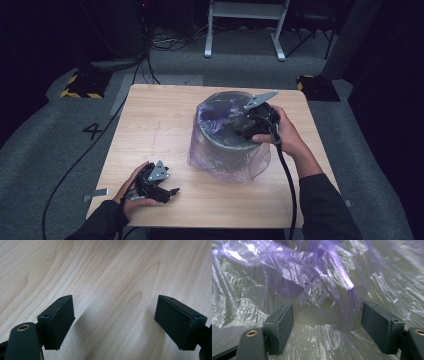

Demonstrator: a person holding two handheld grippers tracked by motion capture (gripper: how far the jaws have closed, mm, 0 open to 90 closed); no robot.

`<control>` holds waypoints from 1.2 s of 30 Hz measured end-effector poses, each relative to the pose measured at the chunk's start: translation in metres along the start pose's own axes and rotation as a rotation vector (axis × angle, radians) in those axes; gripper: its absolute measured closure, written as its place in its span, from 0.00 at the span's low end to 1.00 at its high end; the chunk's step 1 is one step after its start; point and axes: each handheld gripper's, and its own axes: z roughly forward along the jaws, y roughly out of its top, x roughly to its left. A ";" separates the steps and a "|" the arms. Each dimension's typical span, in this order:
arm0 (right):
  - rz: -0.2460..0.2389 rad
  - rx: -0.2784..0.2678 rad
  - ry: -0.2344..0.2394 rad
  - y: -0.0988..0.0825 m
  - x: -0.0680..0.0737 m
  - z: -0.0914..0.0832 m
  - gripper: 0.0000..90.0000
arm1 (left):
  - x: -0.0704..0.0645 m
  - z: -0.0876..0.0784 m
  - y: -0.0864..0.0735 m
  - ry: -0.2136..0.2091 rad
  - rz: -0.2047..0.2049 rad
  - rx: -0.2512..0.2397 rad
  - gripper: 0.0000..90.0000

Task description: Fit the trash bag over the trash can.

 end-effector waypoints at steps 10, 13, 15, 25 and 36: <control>-0.053 0.142 -0.010 0.006 0.003 0.008 0.34 | 0.005 0.000 -0.007 -0.047 -0.041 -0.020 0.17; -0.052 0.142 -0.017 0.007 0.003 0.009 0.31 | 0.005 0.000 -0.007 -0.048 -0.042 -0.020 0.17; -0.041 0.113 -0.021 0.006 0.003 0.007 0.29 | 0.005 -0.001 -0.007 -0.046 -0.043 -0.019 0.17; 0.035 -0.239 -0.051 -0.021 0.008 -0.046 0.25 | 0.005 -0.001 -0.007 -0.046 -0.045 -0.019 0.17; 0.025 -0.348 -0.119 -0.089 0.024 -0.090 0.24 | 0.004 -0.001 -0.008 -0.046 -0.053 -0.021 0.17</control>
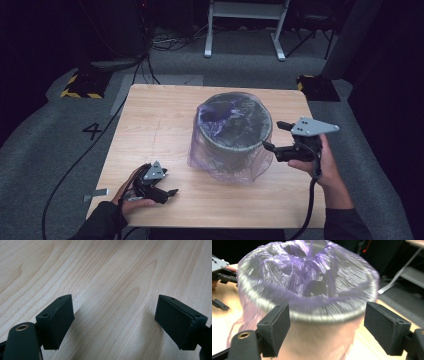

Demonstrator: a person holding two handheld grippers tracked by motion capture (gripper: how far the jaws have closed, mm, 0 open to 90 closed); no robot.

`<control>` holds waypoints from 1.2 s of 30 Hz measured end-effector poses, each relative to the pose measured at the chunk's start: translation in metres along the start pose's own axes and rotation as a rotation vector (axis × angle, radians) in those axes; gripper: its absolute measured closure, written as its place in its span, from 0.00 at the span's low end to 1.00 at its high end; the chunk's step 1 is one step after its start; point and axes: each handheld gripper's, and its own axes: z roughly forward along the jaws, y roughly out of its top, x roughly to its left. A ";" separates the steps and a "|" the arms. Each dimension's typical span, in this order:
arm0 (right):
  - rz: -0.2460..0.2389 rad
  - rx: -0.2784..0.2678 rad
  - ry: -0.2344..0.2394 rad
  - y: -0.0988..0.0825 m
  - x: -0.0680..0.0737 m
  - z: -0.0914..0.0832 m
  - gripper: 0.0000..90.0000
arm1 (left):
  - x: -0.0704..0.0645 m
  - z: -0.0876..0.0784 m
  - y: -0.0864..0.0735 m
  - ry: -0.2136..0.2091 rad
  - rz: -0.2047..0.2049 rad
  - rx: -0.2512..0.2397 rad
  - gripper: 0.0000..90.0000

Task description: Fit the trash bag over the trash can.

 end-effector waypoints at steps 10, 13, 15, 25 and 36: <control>0.038 0.059 -0.011 -0.074 0.012 -0.011 0.22 | 0.000 0.000 0.000 -0.003 0.001 0.000 0.17; 0.048 0.132 -0.003 -0.111 0.017 0.002 0.22 | 0.000 0.000 0.000 -0.003 0.003 0.000 0.17; 0.053 0.190 -0.001 -0.133 0.019 0.009 0.21 | 0.000 0.000 0.000 -0.003 0.003 0.000 0.17; 0.189 0.257 0.025 -0.194 0.016 0.014 0.21 | 0.000 0.000 0.000 -0.003 0.002 0.000 0.17; 0.224 0.261 0.004 -0.199 0.016 0.007 0.21 | 0.001 0.000 0.000 -0.003 0.004 0.000 0.16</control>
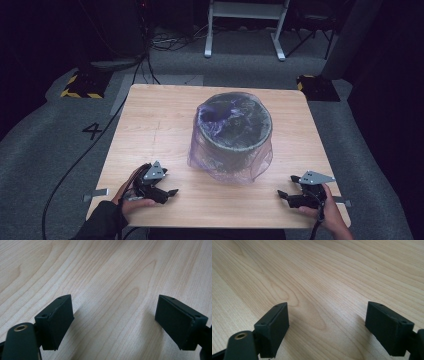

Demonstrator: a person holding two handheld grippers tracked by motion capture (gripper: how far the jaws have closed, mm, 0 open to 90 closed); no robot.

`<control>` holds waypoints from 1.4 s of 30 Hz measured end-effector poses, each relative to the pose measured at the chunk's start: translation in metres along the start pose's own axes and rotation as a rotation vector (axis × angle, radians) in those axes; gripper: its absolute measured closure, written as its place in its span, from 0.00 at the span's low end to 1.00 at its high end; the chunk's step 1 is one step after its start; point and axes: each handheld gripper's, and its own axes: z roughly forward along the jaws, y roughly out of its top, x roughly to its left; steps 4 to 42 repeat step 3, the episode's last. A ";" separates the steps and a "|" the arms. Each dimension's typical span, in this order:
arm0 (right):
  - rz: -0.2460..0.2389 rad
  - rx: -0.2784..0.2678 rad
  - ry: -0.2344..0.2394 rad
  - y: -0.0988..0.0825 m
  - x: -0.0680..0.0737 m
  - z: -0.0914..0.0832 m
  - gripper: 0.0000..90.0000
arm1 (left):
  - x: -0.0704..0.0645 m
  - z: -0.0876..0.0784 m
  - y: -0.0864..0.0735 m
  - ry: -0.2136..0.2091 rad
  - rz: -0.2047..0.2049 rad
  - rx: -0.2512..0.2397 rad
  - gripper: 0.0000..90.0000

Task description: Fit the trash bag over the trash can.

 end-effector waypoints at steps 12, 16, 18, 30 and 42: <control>0.005 0.002 -0.005 0.000 0.000 0.000 0.20 | 0.000 0.000 0.000 -0.001 0.002 0.002 0.16; 0.005 0.002 -0.005 0.000 0.000 0.000 0.20 | 0.000 0.000 0.000 -0.001 0.002 0.002 0.16; 0.005 0.002 -0.005 0.000 0.000 0.000 0.20 | 0.000 0.000 0.000 -0.001 0.002 0.002 0.16; 0.005 0.002 -0.005 0.000 0.000 0.000 0.20 | 0.000 0.000 0.000 -0.001 0.002 0.002 0.16; 0.005 0.002 -0.005 0.000 0.000 0.000 0.20 | 0.000 0.000 0.000 -0.001 0.002 0.002 0.16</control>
